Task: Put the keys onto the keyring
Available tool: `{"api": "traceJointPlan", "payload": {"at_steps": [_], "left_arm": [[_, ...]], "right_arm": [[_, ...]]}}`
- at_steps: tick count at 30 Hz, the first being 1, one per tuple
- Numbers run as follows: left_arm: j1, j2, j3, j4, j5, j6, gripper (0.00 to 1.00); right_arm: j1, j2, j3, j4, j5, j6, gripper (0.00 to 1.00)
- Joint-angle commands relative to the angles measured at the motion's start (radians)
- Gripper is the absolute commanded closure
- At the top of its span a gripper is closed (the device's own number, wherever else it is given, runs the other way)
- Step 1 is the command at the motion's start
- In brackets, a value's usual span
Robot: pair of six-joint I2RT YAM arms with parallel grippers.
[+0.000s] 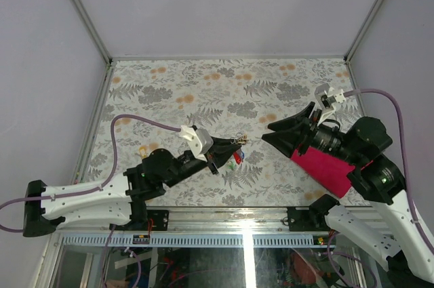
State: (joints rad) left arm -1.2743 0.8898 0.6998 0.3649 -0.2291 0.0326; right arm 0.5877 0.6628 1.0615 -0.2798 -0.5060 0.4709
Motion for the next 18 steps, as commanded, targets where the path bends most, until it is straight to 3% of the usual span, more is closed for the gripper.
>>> {"api": "traceJointPlan", "payload": {"at_steps": [1,6,12,18], "left_arm": [[0.000,-0.036,-0.005,0.096,0.068,-0.002,1.00],[-0.001,-0.038,-0.003,0.117,0.044,0.001,1.00],[-0.001,-0.045,-0.016,0.139,-0.004,0.000,1.00],[0.000,-0.046,-0.032,0.146,-0.042,0.001,1.00]], "right_arm": [[0.008,0.001,0.075,-0.005,-0.036,-0.033,0.43],[0.008,0.088,0.198,-0.158,-0.048,-0.012,0.55],[0.020,0.144,0.206,-0.182,-0.018,0.085,0.53],[0.242,0.200,0.224,-0.201,0.206,0.093,0.53]]}}
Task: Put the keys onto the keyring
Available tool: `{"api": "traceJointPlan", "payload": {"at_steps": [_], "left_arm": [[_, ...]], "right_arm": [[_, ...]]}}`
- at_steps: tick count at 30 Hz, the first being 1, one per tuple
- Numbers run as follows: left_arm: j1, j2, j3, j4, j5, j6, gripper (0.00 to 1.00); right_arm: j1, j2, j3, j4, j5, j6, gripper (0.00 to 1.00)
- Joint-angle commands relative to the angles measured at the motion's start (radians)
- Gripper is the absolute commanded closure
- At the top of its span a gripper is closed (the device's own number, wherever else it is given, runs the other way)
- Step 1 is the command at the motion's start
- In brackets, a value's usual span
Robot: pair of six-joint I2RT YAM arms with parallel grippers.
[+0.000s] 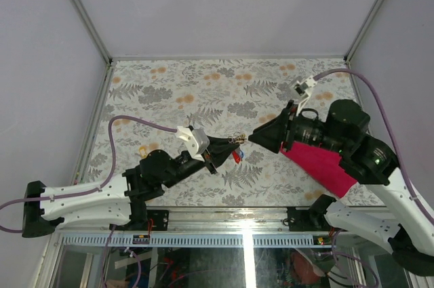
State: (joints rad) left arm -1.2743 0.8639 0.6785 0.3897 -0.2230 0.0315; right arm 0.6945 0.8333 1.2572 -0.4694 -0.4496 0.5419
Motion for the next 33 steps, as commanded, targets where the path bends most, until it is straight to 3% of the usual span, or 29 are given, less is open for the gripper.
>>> {"api": "traceJointPlan", "payload": {"at_steps": [1,3,8,21,33], "left_arm": [[-0.001,-0.021,-0.013,0.120,-0.052,0.001,1.00],[0.000,-0.029,-0.018,0.120,-0.056,0.003,1.00],[0.000,-0.052,-0.023,0.111,-0.062,0.009,1.00],[0.000,-0.040,-0.016,0.106,-0.045,0.011,1.00],[0.000,-0.033,-0.011,0.105,-0.024,0.007,1.00]], "right_arm": [[0.179,0.041,0.041,-0.020,0.205,0.019,0.54],[0.232,0.054,0.049,-0.024,0.300,0.025,0.58],[0.240,0.071,0.027,0.005,0.318,0.057,0.67],[0.240,0.078,-0.030,0.122,0.239,0.096,0.72],[0.240,0.098,-0.037,0.120,0.232,0.095,0.74]]}}
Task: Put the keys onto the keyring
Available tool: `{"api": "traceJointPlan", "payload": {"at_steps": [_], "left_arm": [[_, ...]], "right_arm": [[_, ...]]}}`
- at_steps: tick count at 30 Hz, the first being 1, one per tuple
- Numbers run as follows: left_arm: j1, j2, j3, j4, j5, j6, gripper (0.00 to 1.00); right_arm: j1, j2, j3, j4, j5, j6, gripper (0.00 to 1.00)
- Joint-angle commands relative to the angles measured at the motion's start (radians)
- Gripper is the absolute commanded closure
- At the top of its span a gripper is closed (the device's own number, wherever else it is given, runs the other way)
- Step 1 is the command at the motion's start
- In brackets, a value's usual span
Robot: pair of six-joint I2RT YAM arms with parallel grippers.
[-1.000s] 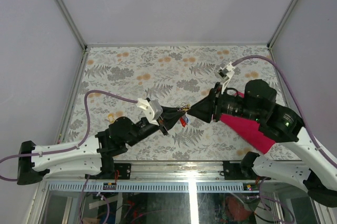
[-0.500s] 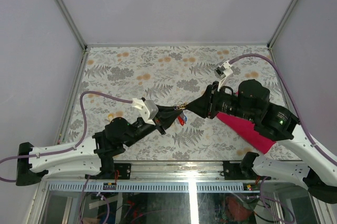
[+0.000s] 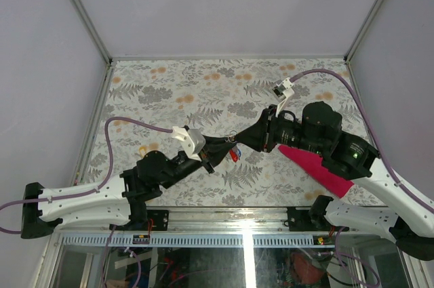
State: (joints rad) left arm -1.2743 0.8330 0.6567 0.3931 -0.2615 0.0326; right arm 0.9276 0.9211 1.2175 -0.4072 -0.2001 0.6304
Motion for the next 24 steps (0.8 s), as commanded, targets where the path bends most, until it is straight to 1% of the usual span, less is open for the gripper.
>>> {"api": "traceJointPlan", "payload": {"at_steps": [1,7,15,24], "left_arm": [[0.000,-0.001,0.011,0.101,0.017,0.005,1.00],[0.000,-0.001,0.015,0.097,0.024,0.006,1.00],[0.000,0.000,0.018,0.097,0.033,0.004,1.00],[0.000,0.001,0.020,0.092,0.028,0.007,1.00]], "right_arm": [[0.007,0.010,0.001,0.059,-0.017,0.006,0.74],[0.008,0.013,0.001,0.058,-0.018,0.006,0.76],[0.007,0.012,-0.002,0.044,0.000,0.000,0.75],[0.007,0.023,-0.004,0.051,-0.027,-0.001,0.78]]}}
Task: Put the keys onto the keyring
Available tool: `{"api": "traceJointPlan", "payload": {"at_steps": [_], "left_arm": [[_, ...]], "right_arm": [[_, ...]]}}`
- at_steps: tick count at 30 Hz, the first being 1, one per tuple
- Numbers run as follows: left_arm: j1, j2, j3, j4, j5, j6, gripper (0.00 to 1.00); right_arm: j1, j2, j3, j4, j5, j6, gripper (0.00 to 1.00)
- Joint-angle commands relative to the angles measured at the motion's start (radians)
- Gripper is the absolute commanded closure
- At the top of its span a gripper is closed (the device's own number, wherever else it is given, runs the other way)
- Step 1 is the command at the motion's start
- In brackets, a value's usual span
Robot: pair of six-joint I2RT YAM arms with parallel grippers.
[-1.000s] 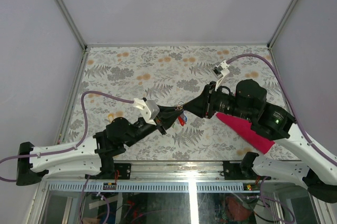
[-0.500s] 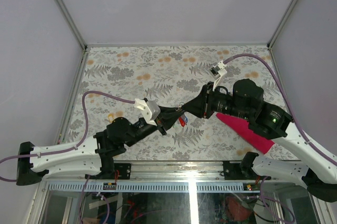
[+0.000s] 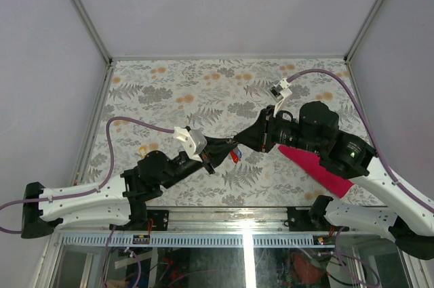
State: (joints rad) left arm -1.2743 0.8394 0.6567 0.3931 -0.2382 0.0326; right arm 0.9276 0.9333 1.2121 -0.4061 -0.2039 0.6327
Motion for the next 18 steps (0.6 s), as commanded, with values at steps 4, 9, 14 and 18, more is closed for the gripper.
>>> {"api": "traceJointPlan", "payload": {"at_steps": [4,9,14,18], "left_arm": [[0.000,-0.008,0.020,0.090,0.001,0.009,1.00],[0.000,-0.008,0.021,0.090,-0.001,0.013,1.00],[0.000,-0.008,0.020,0.091,-0.003,0.011,1.00],[0.000,-0.014,0.020,0.090,0.001,0.006,1.00]], "right_arm": [[0.007,0.020,0.003,0.046,-0.033,-0.006,0.78],[0.008,0.031,0.007,0.040,-0.044,-0.013,0.78],[0.007,0.029,0.007,0.050,-0.053,-0.021,0.95],[0.007,0.019,0.012,0.052,-0.045,-0.043,1.00]]}}
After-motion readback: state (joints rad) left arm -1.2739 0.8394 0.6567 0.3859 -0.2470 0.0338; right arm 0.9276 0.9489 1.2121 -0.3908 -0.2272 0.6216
